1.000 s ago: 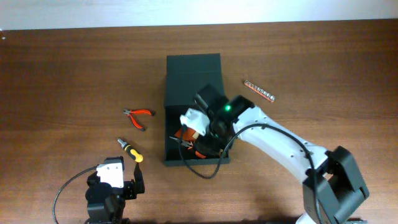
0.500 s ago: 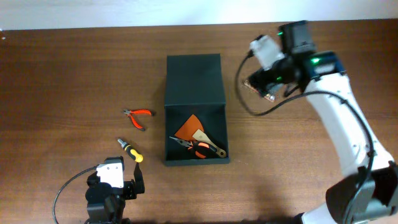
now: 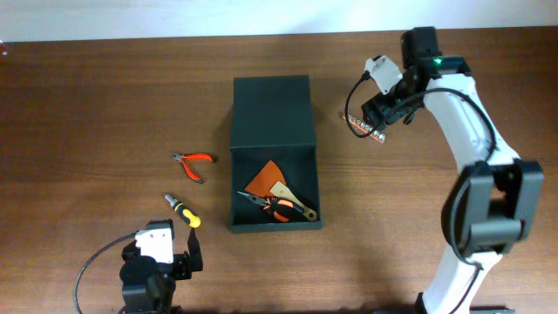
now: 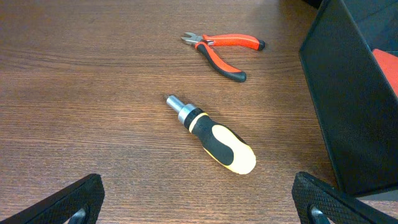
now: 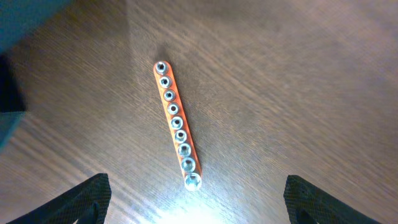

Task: Pack container
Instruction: 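Move the right gripper to the orange socket strip and grasp it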

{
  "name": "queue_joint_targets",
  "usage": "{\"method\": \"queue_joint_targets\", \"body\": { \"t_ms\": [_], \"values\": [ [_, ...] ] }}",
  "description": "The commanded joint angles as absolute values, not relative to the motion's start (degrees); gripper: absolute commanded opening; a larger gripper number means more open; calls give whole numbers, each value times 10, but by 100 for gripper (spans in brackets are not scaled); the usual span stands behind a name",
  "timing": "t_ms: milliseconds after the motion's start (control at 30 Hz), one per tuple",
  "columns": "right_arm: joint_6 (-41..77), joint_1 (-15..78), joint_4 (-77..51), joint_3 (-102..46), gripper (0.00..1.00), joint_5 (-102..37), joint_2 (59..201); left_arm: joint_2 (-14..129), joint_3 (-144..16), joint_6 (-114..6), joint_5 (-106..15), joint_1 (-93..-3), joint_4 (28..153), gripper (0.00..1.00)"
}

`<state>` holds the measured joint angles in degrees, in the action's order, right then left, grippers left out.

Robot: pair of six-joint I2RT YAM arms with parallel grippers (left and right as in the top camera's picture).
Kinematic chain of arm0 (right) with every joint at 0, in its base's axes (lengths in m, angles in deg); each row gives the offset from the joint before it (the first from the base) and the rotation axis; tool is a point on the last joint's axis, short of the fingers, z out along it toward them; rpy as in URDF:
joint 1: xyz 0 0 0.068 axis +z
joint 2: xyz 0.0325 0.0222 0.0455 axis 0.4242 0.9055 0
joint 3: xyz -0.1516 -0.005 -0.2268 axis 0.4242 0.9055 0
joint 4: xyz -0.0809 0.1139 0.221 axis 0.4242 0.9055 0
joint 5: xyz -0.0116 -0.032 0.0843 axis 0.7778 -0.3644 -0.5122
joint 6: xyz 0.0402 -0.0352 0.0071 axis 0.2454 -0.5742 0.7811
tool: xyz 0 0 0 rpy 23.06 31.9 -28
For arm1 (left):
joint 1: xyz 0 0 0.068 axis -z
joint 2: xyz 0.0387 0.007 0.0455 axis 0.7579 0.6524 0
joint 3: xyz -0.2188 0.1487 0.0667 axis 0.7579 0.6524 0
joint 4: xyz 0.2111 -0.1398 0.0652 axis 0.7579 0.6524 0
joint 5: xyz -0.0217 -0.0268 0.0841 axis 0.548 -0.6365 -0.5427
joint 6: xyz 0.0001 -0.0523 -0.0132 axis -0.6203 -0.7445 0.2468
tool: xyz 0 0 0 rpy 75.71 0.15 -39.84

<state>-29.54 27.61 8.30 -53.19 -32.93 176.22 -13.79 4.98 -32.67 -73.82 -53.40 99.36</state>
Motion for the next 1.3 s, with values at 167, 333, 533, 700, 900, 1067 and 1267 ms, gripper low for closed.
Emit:
{"method": "queue_joint_targets", "body": {
  "t_ms": [167, 333, 533, 700, 900, 1067, 1267],
  "values": [
    [-325, 277, 106, -551, 89, -328, 1827, -143, 53, -330, -740, -537, 992, 99],
    [-325, 277, 113, -551, 89, -327, 1852, -143, 53, -330, -740, -537, 992, 99],
    [-324, 277, 125, -551, 88, -329, 1880, -143, 53, -330, -740, -537, 992, 99],
    [-324, 277, 124, -551, 81, -329, 1889, -143, 53, -330, -740, -537, 992, 99],
    [-324, 277, 124, -551, 57, -330, 1891, -143, 53, -330, -740, -537, 992, 99],
    [-309, 277, 124, -551, 28, -330, 1891, -143, 53, -330, -740, -537, 992, 99],
    [-306, 283, 130, -551, 22, -330, 1891, -143, 53, -330, -740, -537, 992, 99]
  ]
}}
